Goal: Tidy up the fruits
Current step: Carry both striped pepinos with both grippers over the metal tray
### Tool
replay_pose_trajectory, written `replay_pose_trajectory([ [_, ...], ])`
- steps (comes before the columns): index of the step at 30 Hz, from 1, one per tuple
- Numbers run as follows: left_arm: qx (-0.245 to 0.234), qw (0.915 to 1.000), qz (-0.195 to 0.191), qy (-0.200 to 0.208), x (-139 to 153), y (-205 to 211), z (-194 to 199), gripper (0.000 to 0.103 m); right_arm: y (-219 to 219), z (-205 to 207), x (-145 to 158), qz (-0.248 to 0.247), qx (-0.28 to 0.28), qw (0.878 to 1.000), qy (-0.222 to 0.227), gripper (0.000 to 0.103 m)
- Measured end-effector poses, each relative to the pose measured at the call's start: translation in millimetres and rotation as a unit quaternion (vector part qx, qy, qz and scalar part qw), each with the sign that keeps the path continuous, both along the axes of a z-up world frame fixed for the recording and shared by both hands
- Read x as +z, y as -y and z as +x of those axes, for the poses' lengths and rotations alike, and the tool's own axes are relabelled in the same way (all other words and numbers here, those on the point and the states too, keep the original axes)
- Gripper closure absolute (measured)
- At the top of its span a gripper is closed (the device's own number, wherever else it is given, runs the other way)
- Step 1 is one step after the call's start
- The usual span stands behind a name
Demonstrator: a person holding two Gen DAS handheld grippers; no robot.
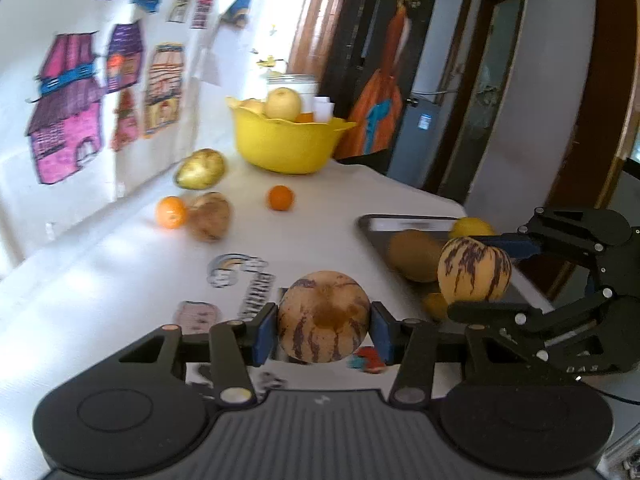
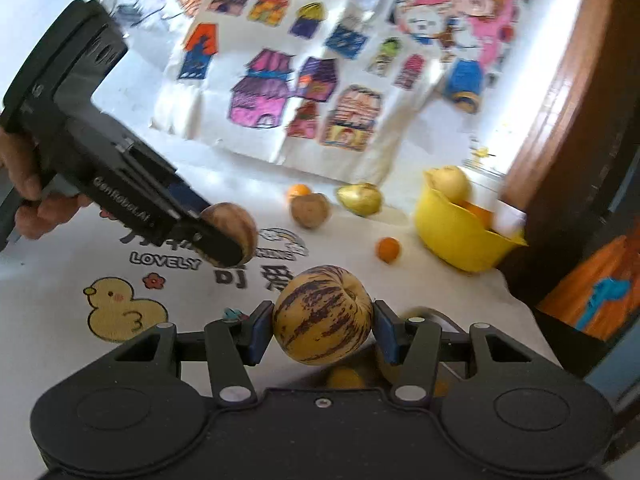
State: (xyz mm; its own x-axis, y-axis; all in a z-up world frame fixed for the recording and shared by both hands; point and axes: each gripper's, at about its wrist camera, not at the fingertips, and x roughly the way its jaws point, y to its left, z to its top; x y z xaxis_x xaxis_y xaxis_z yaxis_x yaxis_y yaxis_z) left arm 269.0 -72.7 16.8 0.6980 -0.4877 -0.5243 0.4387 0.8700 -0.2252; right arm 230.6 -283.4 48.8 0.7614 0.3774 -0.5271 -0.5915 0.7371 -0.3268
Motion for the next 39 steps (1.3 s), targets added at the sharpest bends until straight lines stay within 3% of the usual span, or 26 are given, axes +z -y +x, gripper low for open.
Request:
replay_pose_trajectory([
  [13,-0.058,0.9981,-0.016,-0.007,3,62,-26,0.05,66,-26,-5,0.013,-0.087,0.996,0.001,0.049],
  [25,-0.092,0.9952,0.031,0.004,-8,110,-40,0.05,101,-11,-26,0.018,-0.159,0.986,-0.037,0.049],
  [39,-0.085,0.995,0.052,0.009,-20,123,-32,0.05,112,20,-40,0.057,-0.195,0.977,-0.062,0.049],
])
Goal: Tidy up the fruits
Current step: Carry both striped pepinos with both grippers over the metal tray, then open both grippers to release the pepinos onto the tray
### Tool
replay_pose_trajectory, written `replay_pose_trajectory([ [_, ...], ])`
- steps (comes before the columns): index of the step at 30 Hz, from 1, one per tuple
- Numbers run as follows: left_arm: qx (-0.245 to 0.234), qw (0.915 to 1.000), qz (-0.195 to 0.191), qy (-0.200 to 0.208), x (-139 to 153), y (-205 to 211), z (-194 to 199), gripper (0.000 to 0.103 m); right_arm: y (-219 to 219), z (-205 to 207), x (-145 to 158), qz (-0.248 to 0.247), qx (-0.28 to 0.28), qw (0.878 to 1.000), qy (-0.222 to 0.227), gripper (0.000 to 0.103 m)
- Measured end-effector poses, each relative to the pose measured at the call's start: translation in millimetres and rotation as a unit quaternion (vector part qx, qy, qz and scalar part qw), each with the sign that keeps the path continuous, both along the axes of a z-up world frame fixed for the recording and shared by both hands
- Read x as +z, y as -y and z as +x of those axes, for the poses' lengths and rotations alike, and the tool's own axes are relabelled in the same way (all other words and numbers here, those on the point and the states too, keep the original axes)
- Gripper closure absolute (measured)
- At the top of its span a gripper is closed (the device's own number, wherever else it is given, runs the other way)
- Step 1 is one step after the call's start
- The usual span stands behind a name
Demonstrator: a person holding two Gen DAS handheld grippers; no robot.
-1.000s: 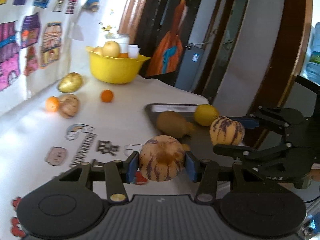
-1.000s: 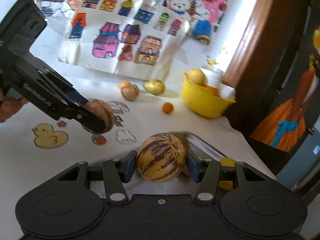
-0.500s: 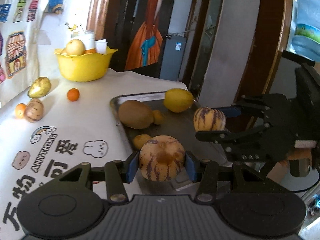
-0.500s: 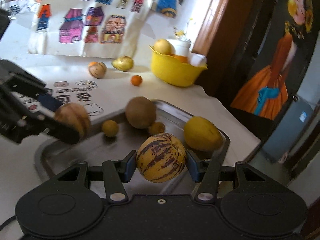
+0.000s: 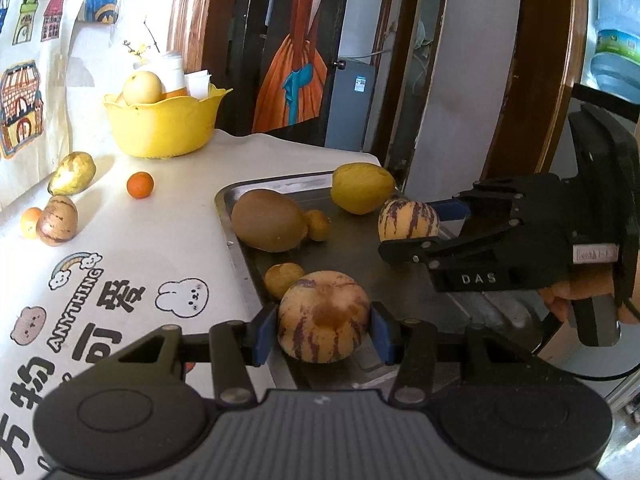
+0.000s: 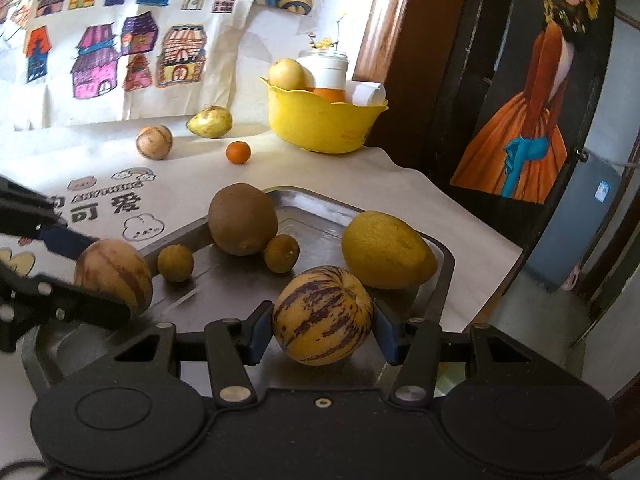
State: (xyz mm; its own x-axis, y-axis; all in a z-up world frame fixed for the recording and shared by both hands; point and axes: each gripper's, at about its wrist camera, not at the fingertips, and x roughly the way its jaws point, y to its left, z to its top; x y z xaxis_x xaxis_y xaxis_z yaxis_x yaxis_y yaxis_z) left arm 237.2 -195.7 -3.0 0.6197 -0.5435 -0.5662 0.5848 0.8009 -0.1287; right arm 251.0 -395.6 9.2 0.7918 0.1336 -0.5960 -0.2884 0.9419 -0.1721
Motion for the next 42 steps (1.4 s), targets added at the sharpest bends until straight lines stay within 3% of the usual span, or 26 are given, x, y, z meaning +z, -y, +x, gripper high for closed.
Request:
replay_pose_trajectory([
  [26,-0.016,0.9993,0.028,0.02,-3,7,-2,0.048,-12,7,-5,-0.006,-0.004,1.0,0.012,0.048],
  [36,-0.012,0.9993,0.026,0.025,6,-1,-10,0.039,-14,-13,13,-0.015,-0.013,0.999,0.048,0.028],
  [42,0.015,0.9994,0.001,0.033,22,-16,-26,0.022,-19,-38,34,-0.024,-0.016,0.997,0.072,0.017],
])
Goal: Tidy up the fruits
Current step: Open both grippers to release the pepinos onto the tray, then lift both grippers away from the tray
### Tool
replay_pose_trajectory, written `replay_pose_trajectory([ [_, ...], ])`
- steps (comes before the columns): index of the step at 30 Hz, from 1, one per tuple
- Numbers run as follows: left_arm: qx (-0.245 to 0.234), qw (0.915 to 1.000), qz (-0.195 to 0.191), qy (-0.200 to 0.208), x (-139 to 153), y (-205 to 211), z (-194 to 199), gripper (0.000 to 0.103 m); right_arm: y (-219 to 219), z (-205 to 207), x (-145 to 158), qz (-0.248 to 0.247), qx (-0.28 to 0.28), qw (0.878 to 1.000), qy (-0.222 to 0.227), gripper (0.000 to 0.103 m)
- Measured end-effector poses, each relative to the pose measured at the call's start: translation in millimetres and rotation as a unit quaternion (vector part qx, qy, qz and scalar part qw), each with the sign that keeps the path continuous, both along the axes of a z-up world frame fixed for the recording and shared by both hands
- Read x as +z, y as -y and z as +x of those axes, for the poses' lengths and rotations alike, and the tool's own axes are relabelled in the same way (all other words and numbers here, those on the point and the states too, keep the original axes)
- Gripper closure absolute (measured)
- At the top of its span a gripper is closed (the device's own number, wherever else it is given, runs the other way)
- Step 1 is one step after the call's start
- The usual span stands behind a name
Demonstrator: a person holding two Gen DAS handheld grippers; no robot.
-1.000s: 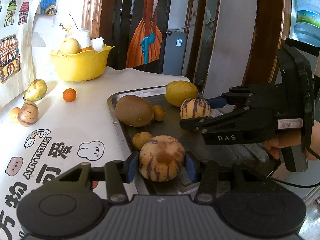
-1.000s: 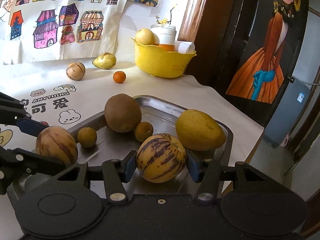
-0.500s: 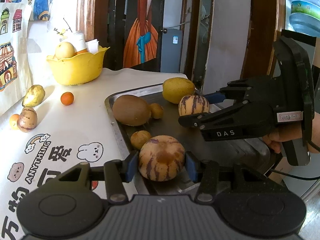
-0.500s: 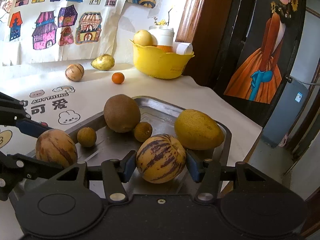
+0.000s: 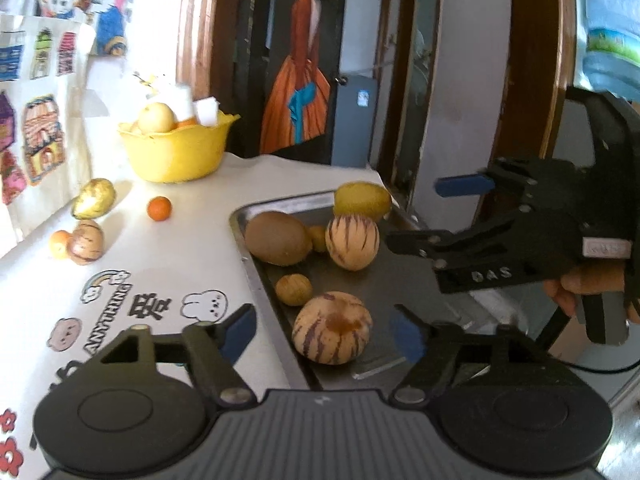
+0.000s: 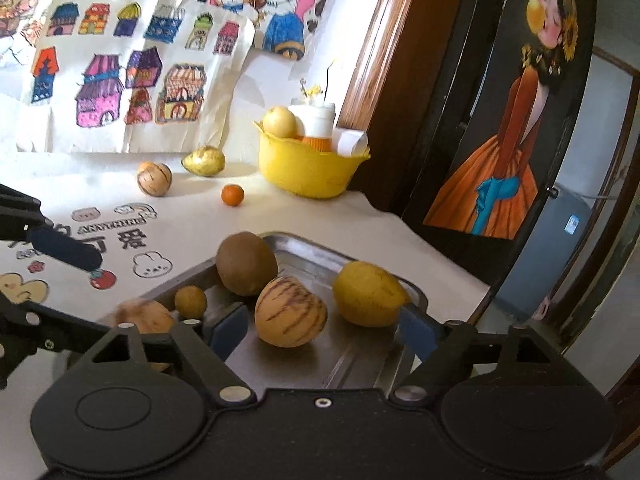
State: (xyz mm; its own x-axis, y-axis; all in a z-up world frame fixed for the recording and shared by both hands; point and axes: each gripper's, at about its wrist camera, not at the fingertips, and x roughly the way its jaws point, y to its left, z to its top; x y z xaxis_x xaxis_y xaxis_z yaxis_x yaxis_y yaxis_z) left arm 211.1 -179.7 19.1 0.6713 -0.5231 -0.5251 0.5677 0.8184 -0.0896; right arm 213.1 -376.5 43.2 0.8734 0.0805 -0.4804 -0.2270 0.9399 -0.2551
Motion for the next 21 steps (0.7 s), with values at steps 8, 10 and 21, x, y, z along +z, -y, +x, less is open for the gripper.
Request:
replay_pose_trajectory([
  [8,0.058,0.9978,-0.031,-0.003,19,-25,-26,0.006,-6,-39,31,-0.006,-0.013,1.0,0.014,0.008],
  [10,0.07,0.9967,-0.04,-0.003,23,-32,-33,0.005,-7,-49,41,-0.007,-0.016,1.0,0.015,0.006],
  [21,0.113,0.9913,-0.067,0.007,41,-64,-77,0.001,-20,-109,83,0.005,-0.017,1.0,0.02,0.001],
])
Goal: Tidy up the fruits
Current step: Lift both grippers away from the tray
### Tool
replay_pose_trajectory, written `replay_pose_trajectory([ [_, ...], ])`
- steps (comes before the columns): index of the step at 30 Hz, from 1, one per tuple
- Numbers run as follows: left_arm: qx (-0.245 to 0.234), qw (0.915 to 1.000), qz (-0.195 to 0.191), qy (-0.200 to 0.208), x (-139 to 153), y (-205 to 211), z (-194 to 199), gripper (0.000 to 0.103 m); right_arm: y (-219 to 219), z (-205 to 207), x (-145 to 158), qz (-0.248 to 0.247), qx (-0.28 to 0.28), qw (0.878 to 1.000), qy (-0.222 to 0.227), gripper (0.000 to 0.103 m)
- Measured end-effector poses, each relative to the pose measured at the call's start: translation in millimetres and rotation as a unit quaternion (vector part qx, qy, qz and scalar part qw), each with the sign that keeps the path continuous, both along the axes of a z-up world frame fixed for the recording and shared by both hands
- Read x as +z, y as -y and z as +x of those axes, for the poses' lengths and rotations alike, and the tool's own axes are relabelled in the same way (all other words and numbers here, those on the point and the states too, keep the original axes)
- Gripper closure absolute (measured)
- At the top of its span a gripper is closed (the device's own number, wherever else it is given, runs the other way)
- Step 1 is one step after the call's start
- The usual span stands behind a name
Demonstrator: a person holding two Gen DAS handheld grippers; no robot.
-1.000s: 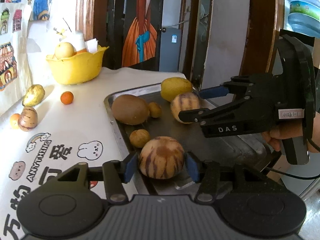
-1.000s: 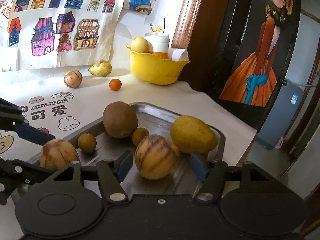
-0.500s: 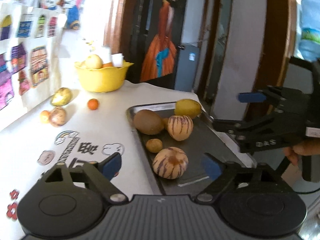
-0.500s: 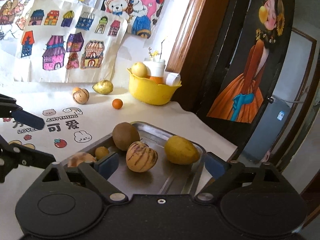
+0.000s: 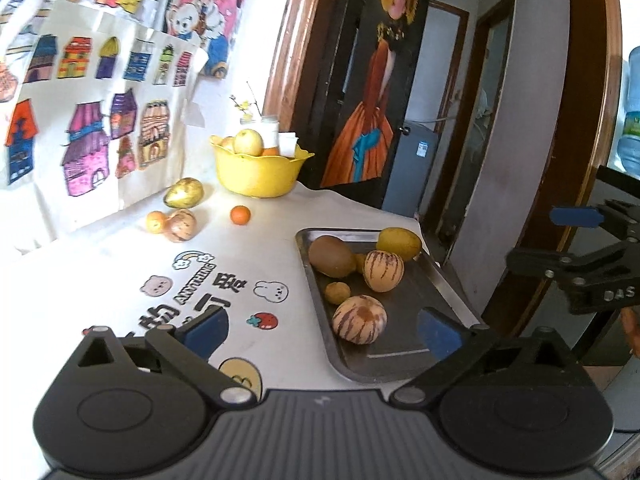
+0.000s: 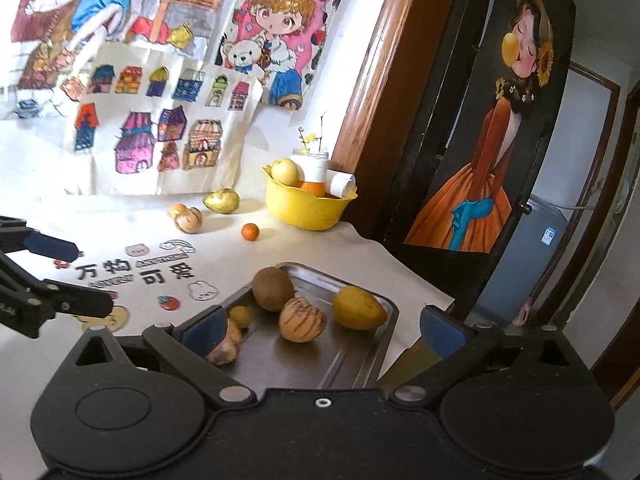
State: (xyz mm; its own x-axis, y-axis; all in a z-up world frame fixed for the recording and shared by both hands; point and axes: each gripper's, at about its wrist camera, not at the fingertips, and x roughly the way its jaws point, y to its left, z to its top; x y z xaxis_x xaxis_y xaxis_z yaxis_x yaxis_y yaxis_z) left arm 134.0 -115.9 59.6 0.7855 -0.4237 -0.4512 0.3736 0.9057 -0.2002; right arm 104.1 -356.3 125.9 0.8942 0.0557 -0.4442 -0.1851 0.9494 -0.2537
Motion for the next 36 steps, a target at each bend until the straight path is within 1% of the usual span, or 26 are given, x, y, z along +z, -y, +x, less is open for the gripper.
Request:
replay_pose_trajectory([
  [7,0.018,0.9998,0.006,0.009,6,-13,-27,0.001,-12,-46,0,0.043,-0.009,0.999,-0.007,0.001],
  [14,0.026,0.9995,0.017,0.009,5,-23,-51,0.001,-28,-80,-16,0.075,-0.026,0.997,-0.026,0.001],
  [19,0.039,0.9989,0.025,-0.001,-2,-34,-65,0.001,-38,-98,-31,0.11,-0.038,0.992,-0.044,0.001],
  [21,0.048,0.9985,0.026,-0.006,-5,-41,-70,0.001,-43,-103,-38,0.119,-0.044,0.991,-0.048,0.001],
  [25,0.067,0.9971,0.029,-0.019,-13,-54,-79,0.001,-60,-108,-53,0.11,-0.053,0.991,-0.055,0.001],
  [27,0.076,0.9963,0.032,-0.025,-16,-62,-83,0.001,-66,-109,-60,0.115,-0.055,0.99,-0.063,0.001],
  [31,0.1,0.9936,0.037,-0.037,-22,-77,-88,0.001,-79,-109,-68,0.149,-0.039,0.984,-0.084,0.001],
  [36,0.129,0.99,0.035,-0.046,-25,-96,-90,0.001,-97,-104,-68,0.155,-0.022,0.983,-0.098,0.001],
])
